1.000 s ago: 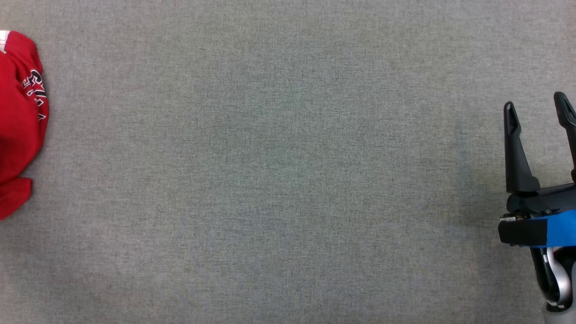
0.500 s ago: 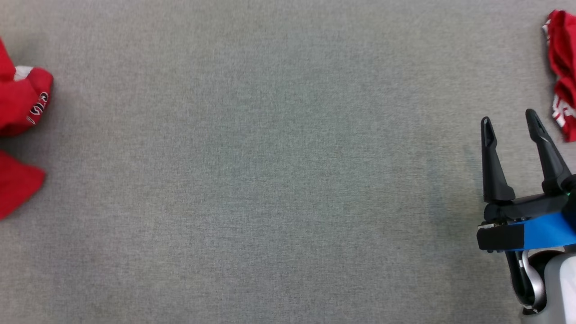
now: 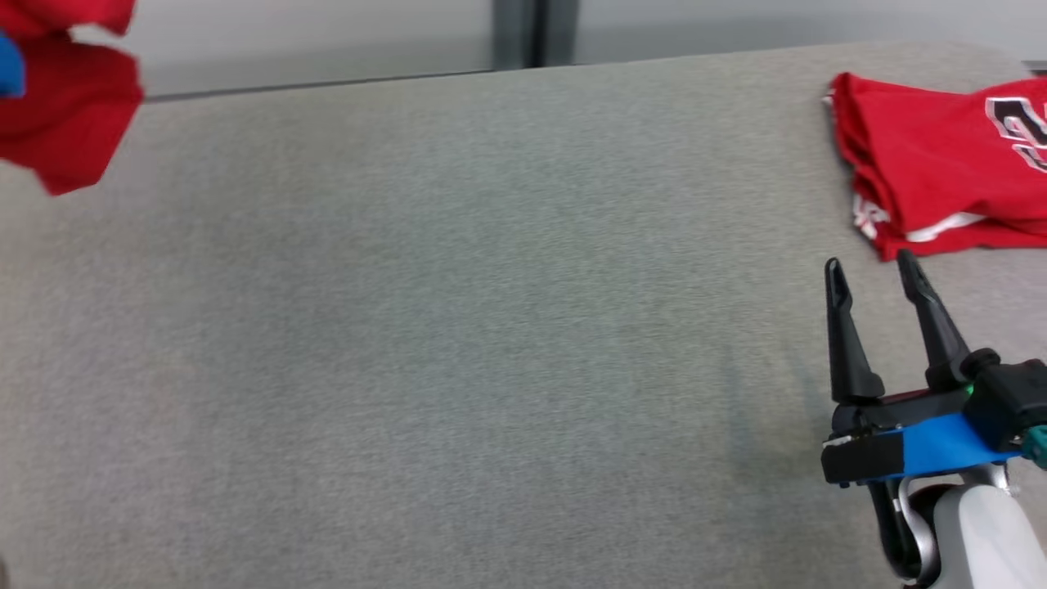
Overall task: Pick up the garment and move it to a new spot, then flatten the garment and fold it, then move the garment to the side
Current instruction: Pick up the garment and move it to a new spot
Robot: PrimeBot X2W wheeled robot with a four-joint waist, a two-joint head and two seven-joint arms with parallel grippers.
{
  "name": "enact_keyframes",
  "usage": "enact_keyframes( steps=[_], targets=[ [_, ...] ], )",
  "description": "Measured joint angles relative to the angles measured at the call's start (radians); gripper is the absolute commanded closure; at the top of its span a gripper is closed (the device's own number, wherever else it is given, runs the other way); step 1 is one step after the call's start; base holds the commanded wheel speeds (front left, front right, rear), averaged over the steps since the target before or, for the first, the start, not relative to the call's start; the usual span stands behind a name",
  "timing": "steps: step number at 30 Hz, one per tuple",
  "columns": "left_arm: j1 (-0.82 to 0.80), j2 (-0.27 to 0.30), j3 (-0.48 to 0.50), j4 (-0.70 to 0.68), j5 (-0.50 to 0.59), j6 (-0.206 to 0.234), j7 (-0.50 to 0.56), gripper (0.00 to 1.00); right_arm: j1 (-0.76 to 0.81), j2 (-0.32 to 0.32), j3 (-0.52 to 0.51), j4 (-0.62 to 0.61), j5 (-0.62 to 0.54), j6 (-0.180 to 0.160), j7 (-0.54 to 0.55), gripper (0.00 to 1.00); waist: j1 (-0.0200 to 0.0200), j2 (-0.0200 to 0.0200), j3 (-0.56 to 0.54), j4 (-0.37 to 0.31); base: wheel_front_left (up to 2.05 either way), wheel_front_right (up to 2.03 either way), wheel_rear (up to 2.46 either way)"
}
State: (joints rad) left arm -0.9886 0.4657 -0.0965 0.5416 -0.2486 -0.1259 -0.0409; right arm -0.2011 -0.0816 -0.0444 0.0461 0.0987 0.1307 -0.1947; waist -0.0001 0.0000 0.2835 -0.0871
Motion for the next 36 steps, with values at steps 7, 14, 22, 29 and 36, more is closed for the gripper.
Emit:
enact_keyframes(
  steps=[7, 14, 22, 29, 36],
  targets=[
    [-0.066, -0.065, -0.113, -0.169, -0.016, -0.003, 0.049, 1.00, 0.002, 0.020, 0.021, 0.054, 0.020, 0.000, -0.030, 0.00, 0.0000, 0.0000, -0.023, -0.099, 0.00, 0.00, 0.00],
    [-0.103, -0.132, -0.223, -0.249, -0.026, -0.004, 0.075, 1.00, -0.001, 0.028, 0.045, 0.102, 0.046, 0.000, -0.054, 0.00, 0.0000, 0.0000, -0.031, -0.182, 0.00, 0.00, 0.00],
    [0.023, -0.184, -0.283, -0.244, -0.059, -0.003, 0.048, 1.00, -0.011, 0.030, 0.070, 0.131, 0.072, 0.000, -0.064, 0.00, 0.0000, 0.0000, -0.041, -0.224, 0.00, 0.00, 0.00],
    [0.228, -0.220, -0.331, -0.176, -0.083, 0.014, -0.006, 1.00, -0.014, 0.030, 0.071, 0.134, 0.074, 0.000, -0.066, 0.00, 0.0001, 0.0000, -0.038, -0.213, 0.00, 0.00, 0.00],
    [0.384, -0.263, -0.372, -0.076, -0.101, 0.023, -0.074, 1.00, -0.019, 0.030, 0.065, 0.129, 0.076, 0.000, -0.067, 0.00, 0.0001, 0.0000, -0.032, -0.195, 0.00, 0.00, 0.00]
  ],
)
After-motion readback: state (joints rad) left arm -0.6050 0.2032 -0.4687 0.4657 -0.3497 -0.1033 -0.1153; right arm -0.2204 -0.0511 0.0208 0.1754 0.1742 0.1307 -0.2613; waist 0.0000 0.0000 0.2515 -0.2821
